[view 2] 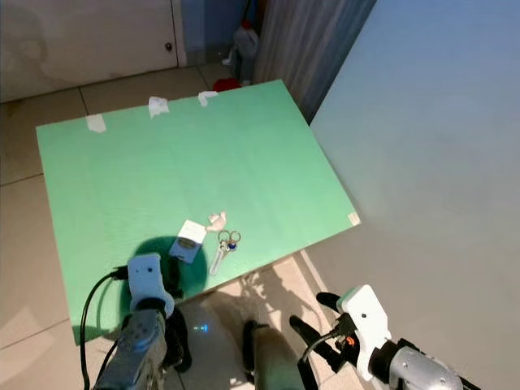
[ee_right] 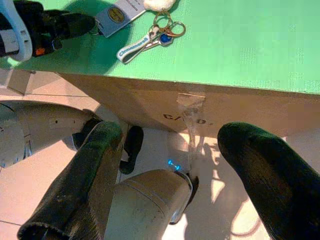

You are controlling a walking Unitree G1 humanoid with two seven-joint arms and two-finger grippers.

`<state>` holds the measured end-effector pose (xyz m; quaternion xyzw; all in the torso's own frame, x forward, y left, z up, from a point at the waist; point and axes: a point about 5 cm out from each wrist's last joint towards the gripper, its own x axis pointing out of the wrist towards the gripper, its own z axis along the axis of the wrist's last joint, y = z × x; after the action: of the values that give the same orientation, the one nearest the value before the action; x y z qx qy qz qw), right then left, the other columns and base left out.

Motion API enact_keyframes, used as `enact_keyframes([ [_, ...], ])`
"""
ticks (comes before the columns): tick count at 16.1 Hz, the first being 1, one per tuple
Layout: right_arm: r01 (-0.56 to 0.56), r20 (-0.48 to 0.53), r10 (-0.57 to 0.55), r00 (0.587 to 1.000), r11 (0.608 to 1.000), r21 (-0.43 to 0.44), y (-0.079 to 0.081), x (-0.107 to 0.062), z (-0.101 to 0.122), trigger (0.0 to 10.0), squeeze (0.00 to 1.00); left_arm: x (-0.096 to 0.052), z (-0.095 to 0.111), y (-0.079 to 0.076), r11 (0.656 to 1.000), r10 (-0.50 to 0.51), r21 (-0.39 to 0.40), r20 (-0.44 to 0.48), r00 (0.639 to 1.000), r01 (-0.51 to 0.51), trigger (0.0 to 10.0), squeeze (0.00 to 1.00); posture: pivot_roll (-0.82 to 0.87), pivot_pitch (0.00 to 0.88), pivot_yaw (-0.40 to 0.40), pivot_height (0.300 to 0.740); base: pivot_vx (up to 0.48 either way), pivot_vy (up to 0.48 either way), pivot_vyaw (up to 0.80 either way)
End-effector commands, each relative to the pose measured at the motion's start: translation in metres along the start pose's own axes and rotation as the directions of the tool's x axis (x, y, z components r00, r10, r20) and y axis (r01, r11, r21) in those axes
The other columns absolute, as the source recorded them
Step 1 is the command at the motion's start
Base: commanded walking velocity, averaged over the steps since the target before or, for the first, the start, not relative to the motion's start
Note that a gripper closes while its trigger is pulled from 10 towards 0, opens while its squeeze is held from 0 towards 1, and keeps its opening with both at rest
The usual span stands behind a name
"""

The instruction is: Hang keys on a hook

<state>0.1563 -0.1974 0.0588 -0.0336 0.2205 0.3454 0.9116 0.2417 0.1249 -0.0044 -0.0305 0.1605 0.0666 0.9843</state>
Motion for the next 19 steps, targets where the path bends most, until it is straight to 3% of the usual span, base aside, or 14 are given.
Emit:
enact_keyframes([
  [1,0.018,-0.024,-0.018,1.000,1.000,0.011,-0.002,-0.008,-0.004,10.0,0.00,-0.008,-0.011,-0.026,0.996,-0.048,-0.075,-0.047,0.998,0.045,10.0,0.00,-0.38,0.305,-0.159,0.740,0.000,0.000,0.00],
  [6,0.021,-0.027,-0.021,0.999,1.000,0.009,-0.003,-0.009,-0.003,10.0,0.00,-0.001,-0.004,-0.026,0.996,-0.070,-0.056,-0.010,0.997,0.069,10.0,0.00,-0.38,0.305,-0.161,0.740,0.000,0.000,0.00],
  [13,0.020,-0.030,-0.019,0.999,1.000,0.010,-0.002,-0.009,-0.003,10.0,0.00,0.000,-0.013,-0.040,0.989,-0.129,-0.082,-0.075,0.989,0.123,10.0,0.00,-0.38,0.308,-0.161,0.740,0.000,0.000,0.00],
  [18,0.020,-0.033,-0.020,0.999,1.000,0.011,-0.002,-0.009,-0.004,10.0,0.00,0.000,-0.021,-0.042,0.986,-0.134,-0.116,-0.139,0.981,0.118,10.0,0.00,-0.39,0.312,-0.161,0.740,0.000,0.000,0.00],
  [19,0.020,-0.034,-0.019,0.999,1.000,0.011,-0.002,-0.009,-0.004,10.0,0.00,-0.001,-0.026,-0.041,0.986,-0.130,-0.127,-0.176,0.976,0.109,0.0,0.00,-0.39,0.312,-0.162,0.740,0.000,0.000,0.00],
])
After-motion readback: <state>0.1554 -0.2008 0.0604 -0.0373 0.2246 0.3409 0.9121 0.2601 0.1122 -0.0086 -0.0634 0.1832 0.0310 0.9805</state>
